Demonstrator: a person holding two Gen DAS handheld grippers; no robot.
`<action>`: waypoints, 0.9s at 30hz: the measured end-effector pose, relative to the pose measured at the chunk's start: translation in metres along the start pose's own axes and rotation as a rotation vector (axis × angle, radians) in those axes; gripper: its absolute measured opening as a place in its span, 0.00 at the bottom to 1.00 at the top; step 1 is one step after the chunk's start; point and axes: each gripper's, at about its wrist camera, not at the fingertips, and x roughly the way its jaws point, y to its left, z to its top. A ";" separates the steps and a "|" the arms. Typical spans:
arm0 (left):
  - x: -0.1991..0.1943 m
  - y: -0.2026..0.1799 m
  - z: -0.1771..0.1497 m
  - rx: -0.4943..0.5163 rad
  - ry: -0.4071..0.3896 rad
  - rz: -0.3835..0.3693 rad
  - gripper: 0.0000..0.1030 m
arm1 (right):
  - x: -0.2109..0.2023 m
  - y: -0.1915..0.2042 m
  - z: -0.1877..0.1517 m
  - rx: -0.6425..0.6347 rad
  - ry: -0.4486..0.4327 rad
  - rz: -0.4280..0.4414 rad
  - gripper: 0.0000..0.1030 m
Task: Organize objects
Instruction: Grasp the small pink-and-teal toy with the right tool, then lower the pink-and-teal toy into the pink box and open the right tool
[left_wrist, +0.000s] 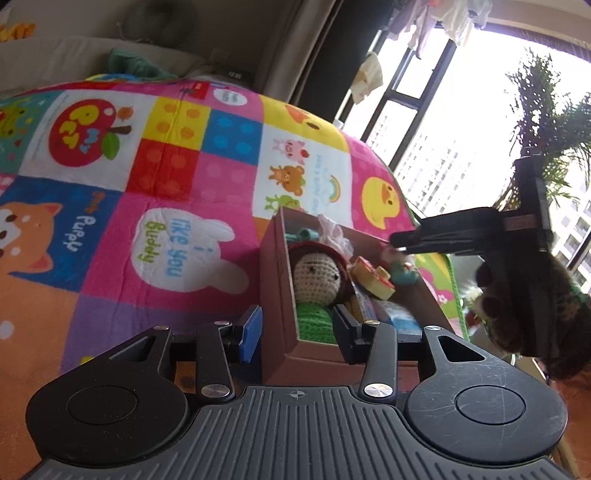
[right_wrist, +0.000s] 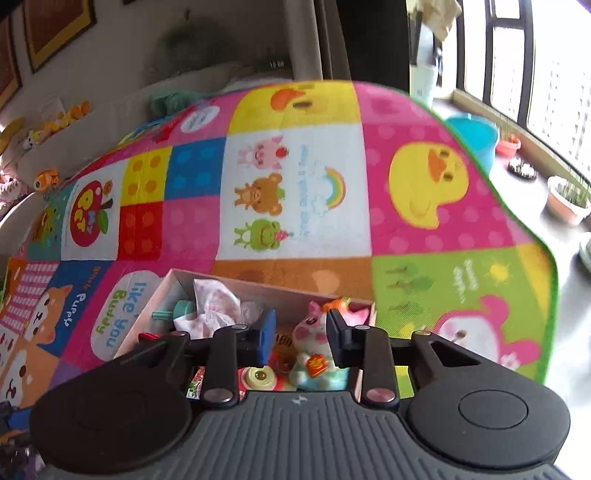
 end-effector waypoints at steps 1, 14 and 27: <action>-0.001 -0.003 0.000 0.011 0.003 0.002 0.45 | 0.009 0.001 -0.003 0.006 0.004 -0.027 0.29; 0.042 -0.019 0.022 0.126 0.059 0.152 0.45 | -0.083 -0.010 -0.067 -0.094 -0.141 0.000 0.37; 0.030 0.009 0.008 0.207 0.077 0.337 0.87 | -0.073 0.033 -0.174 -0.241 -0.054 0.013 0.46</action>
